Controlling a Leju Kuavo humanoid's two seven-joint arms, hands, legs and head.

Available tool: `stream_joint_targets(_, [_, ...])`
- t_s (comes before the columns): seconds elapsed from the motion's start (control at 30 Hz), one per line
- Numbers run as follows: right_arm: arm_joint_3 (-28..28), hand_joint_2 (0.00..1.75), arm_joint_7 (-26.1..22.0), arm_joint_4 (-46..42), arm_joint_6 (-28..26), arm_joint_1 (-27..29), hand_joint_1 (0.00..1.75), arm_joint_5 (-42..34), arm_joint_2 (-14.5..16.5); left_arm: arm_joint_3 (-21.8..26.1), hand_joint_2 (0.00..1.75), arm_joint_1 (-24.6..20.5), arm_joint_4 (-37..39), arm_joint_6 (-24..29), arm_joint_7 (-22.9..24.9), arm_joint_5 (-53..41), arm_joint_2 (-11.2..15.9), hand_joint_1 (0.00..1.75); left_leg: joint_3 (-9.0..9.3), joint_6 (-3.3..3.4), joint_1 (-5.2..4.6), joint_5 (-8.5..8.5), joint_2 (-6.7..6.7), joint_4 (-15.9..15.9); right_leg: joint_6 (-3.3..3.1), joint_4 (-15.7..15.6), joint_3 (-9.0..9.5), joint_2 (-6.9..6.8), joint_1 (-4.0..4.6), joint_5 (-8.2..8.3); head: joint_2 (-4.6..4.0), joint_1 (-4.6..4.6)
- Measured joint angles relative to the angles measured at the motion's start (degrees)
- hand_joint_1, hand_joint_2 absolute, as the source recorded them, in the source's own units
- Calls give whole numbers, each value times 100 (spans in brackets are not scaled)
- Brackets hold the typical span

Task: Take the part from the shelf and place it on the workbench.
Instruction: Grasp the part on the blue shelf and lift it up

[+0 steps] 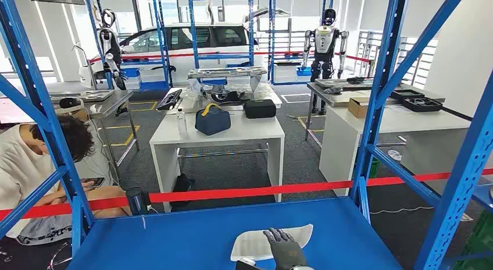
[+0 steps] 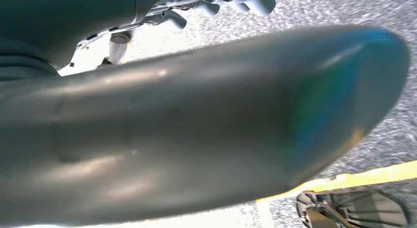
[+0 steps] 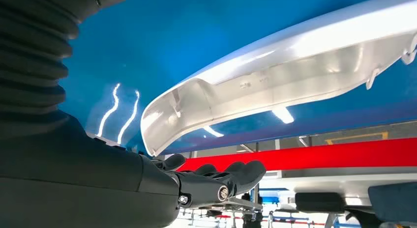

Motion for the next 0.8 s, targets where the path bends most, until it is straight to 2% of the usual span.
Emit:
stream_joint_targets(0.03, [5,175,3,11,5,-8,0,0,8,0,0,0,0,-1,10,0,0,0,1,0,0,0,0,0,0,-1,0,0,0,0,0,0])
stream_joint_targets(0.17, [39,0,2,86,10,-68,0,-19,63,0,0,2,0,-23,43,-2,2,0,-3,1,0,-1,0,0,0,-4,3,-1,0,0,0,0])
stream_joint_targets(0.43, [77,0,-14,198,-10,-130,0,-22,157,0,0,1,0,-54,40,-80,0,0,-3,1,0,-1,0,0,1,-6,9,-1,0,0,0,0])
stream_joint_targets(0.5, [81,0,-13,212,-10,-132,0,-22,170,0,0,1,0,-54,38,-85,8,0,-11,39,-12,-9,2,26,32,-26,12,-1,-19,18,0,-2])
stream_joint_targets(0.57, [83,0,-11,221,-13,-137,0,-22,186,0,0,-3,-1,-55,37,-89,15,0,-2,109,-24,10,12,-3,83,-79,30,0,-30,49,0,-5])
stream_joint_targets(0.63, [83,0,-11,227,-26,-149,0,-23,199,0,0,-11,-2,-56,35,-92,7,0,91,162,15,96,43,-155,117,-52,12,-8,-16,27,0,-5])
stream_joint_targets(0.7, [85,0,-11,234,-40,-164,0,-22,202,0,0,-17,-2,-56,34,-94,-3,0,173,190,67,162,73,-265,158,374,-213,-17,-16,-157,0,-4])
stream_joint_targets(0.77, [88,0,-10,250,-44,-148,0,-22,201,0,0,-18,-1,-56,34,-94,-4,0,186,190,90,154,82,-272,217,1114,-632,-19,-48,-393,0,-4])
stream_joint_targets(0.8, [89,0,-9,262,-45,-128,0,-22,197,0,0,-16,-1,-56,34,-94,-5,0,197,175,104,135,79,-266,246,1353,-794,-21,-74,-412,0,-4])
